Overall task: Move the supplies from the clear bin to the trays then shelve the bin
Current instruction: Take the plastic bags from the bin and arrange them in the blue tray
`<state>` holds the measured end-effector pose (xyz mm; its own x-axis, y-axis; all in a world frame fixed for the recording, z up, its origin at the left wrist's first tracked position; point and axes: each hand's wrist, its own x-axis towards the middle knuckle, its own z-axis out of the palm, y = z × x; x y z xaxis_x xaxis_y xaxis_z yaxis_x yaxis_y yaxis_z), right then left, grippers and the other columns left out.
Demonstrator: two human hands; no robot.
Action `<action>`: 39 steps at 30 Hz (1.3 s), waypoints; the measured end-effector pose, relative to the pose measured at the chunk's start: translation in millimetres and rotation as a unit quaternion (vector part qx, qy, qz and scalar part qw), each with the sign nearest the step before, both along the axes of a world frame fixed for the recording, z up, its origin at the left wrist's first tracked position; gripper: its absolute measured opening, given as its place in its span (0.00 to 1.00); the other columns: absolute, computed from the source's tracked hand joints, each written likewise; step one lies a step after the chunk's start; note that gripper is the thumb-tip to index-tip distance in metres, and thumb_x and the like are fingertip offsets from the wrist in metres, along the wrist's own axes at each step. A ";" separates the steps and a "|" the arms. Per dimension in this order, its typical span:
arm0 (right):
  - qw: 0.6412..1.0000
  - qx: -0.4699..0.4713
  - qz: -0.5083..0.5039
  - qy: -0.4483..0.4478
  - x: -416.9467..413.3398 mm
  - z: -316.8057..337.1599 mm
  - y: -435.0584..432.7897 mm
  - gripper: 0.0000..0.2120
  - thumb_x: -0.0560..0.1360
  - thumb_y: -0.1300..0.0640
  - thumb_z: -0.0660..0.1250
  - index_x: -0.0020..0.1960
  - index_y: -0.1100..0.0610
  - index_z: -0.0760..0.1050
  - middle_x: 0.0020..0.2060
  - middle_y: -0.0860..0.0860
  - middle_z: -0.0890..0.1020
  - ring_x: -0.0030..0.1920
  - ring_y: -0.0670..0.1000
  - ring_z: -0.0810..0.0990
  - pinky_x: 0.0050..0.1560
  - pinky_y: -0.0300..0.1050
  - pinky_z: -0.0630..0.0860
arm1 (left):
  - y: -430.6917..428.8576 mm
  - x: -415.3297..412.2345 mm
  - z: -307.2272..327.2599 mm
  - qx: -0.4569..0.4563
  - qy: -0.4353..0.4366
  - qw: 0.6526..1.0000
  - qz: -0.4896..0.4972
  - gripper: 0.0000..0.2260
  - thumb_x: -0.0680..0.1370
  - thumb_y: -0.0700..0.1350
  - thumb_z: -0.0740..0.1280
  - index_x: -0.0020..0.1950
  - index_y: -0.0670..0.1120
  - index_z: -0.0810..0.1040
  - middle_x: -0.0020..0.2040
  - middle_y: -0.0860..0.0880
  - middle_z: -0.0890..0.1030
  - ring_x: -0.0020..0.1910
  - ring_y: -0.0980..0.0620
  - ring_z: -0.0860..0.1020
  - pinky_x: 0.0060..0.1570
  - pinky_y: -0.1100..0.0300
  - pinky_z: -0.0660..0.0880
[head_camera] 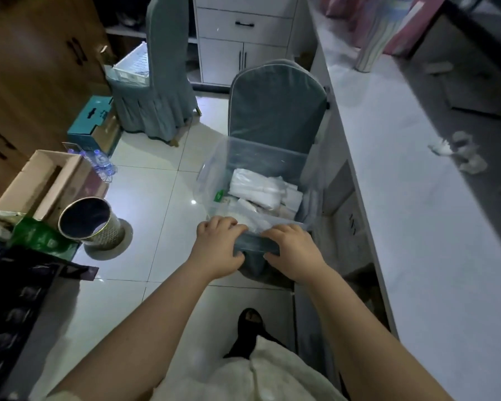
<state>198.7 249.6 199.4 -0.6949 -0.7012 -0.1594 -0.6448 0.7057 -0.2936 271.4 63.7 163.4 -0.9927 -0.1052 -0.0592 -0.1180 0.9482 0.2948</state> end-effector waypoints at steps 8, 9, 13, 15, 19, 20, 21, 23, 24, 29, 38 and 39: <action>0.996 0.023 -0.041 -0.070 -146.8 -27.1 -25.5 0.27 0.69 0.44 0.71 0.66 0.46 0.70 0.66 0.49 0.73 0.65 0.56 0.67 0.64 0.56 0.65 | -23.7 -131.3 -15.9 0.019 -0.044 0.999 0.016 0.26 0.68 0.53 0.66 0.66 0.57 0.69 0.66 0.52 0.71 0.64 0.47 0.65 0.60 0.49 0.62; 0.995 0.031 -0.036 -0.083 -157.0 -32.6 -29.9 0.28 0.69 0.44 0.71 0.67 0.46 0.69 0.66 0.49 0.73 0.65 0.56 0.67 0.64 0.56 0.65 | -30.6 -142.0 -19.6 0.024 -0.049 0.998 0.017 0.26 0.68 0.53 0.66 0.66 0.57 0.69 0.66 0.52 0.70 0.65 0.47 0.64 0.60 0.49 0.62; 0.992 0.036 -0.043 -0.117 -191.6 -63.2 -48.1 0.28 0.69 0.48 0.72 0.67 0.48 0.69 0.64 0.51 0.73 0.64 0.57 0.67 0.63 0.54 0.66 | -62.3 -186.5 -38.5 0.060 -0.057 0.996 -0.020 0.23 0.70 0.50 0.67 0.65 0.57 0.72 0.65 0.53 0.72 0.65 0.49 0.65 0.62 0.51 0.59; 0.989 0.028 -0.069 -0.125 -209.3 -79.7 -59.1 0.26 0.69 0.50 0.71 0.66 0.48 0.70 0.63 0.51 0.74 0.63 0.57 0.68 0.61 0.53 0.67 | -78.3 -212.3 -51.1 0.069 -0.052 0.995 -0.040 0.22 0.70 0.49 0.67 0.64 0.57 0.73 0.64 0.53 0.73 0.65 0.48 0.66 0.62 0.51 0.59; 0.981 0.040 -0.116 -0.150 -247.1 -108.5 -83.0 0.23 0.69 0.53 0.69 0.64 0.50 0.73 0.61 0.51 0.75 0.61 0.56 0.69 0.58 0.51 0.67 | -103.1 -261.7 -82.2 0.061 -0.123 0.987 -0.084 0.24 0.72 0.49 0.66 0.68 0.55 0.69 0.66 0.50 0.70 0.66 0.47 0.64 0.64 0.49 0.59; 0.979 0.046 -0.127 -0.155 -255.8 -115.3 -87.7 0.22 0.69 0.54 0.68 0.63 0.50 0.73 0.60 0.51 0.76 0.61 0.57 0.69 0.57 0.51 0.68 | -108.2 -271.2 -91.8 0.050 -0.146 0.983 -0.101 0.24 0.73 0.49 0.66 0.69 0.55 0.67 0.67 0.50 0.69 0.66 0.46 0.64 0.64 0.48 0.60; 0.976 0.054 -0.137 -0.159 -263.7 -122.1 -91.5 0.21 0.70 0.55 0.67 0.62 0.51 0.74 0.59 0.51 0.76 0.61 0.57 0.70 0.57 0.51 0.69 | -112.8 -279.1 -101.8 0.037 -0.167 0.978 -0.120 0.25 0.74 0.50 0.65 0.71 0.55 0.66 0.68 0.50 0.68 0.67 0.46 0.63 0.64 0.48 0.60; 0.971 0.067 -0.158 -0.164 -279.6 -137.0 -98.0 0.19 0.70 0.56 0.67 0.61 0.52 0.75 0.58 0.52 0.77 0.61 0.57 0.70 0.57 0.52 0.70 | -121.9 -294.7 -123.1 0.009 -0.205 0.965 -0.163 0.26 0.75 0.50 0.64 0.72 0.54 0.63 0.71 0.49 0.65 0.68 0.45 0.62 0.65 0.47 0.59; 0.969 0.068 -0.170 -0.167 -287.1 -144.3 -100.9 0.18 0.71 0.56 0.67 0.61 0.53 0.75 0.58 0.53 0.77 0.61 0.57 0.70 0.57 0.52 0.70 | -125.8 -302.4 -133.2 -0.003 -0.221 0.957 -0.186 0.26 0.75 0.50 0.63 0.73 0.53 0.62 0.72 0.48 0.64 0.69 0.45 0.61 0.65 0.46 0.59; 0.945 -0.009 -0.270 -0.185 -317.1 -181.1 -111.3 0.17 0.71 0.59 0.70 0.59 0.57 0.77 0.58 0.55 0.79 0.61 0.59 0.72 0.60 0.52 0.70 | -142.9 -343.1 -173.8 -0.028 -0.262 0.937 -0.230 0.28 0.75 0.46 0.64 0.74 0.51 0.60 0.72 0.44 0.63 0.69 0.42 0.60 0.66 0.42 0.59; 0.942 -0.029 -0.268 -0.202 -355.9 -279.5 -123.3 0.15 0.70 0.60 0.70 0.57 0.57 0.79 0.54 0.55 0.81 0.59 0.59 0.73 0.58 0.53 0.69 | -136.5 -406.2 -268.5 -0.012 -0.239 0.955 -0.175 0.33 0.73 0.42 0.65 0.76 0.49 0.56 0.76 0.42 0.57 0.74 0.41 0.53 0.71 0.43 0.51; 0.943 -0.024 -0.266 -0.201 -358.8 -287.9 -121.5 0.16 0.70 0.60 0.70 0.57 0.56 0.78 0.54 0.54 0.80 0.59 0.58 0.73 0.58 0.51 0.68 | -133.6 -411.6 -277.2 -0.006 -0.228 0.959 -0.171 0.34 0.73 0.42 0.66 0.76 0.49 0.55 0.77 0.42 0.55 0.75 0.40 0.51 0.72 0.43 0.48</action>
<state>-160.1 128.1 -88.4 -0.8403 -0.2845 -0.4615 -0.0339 0.8771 -0.4791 -140.2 -69.9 -113.8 -0.8404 0.2179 -0.4963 0.0859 0.9576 0.2750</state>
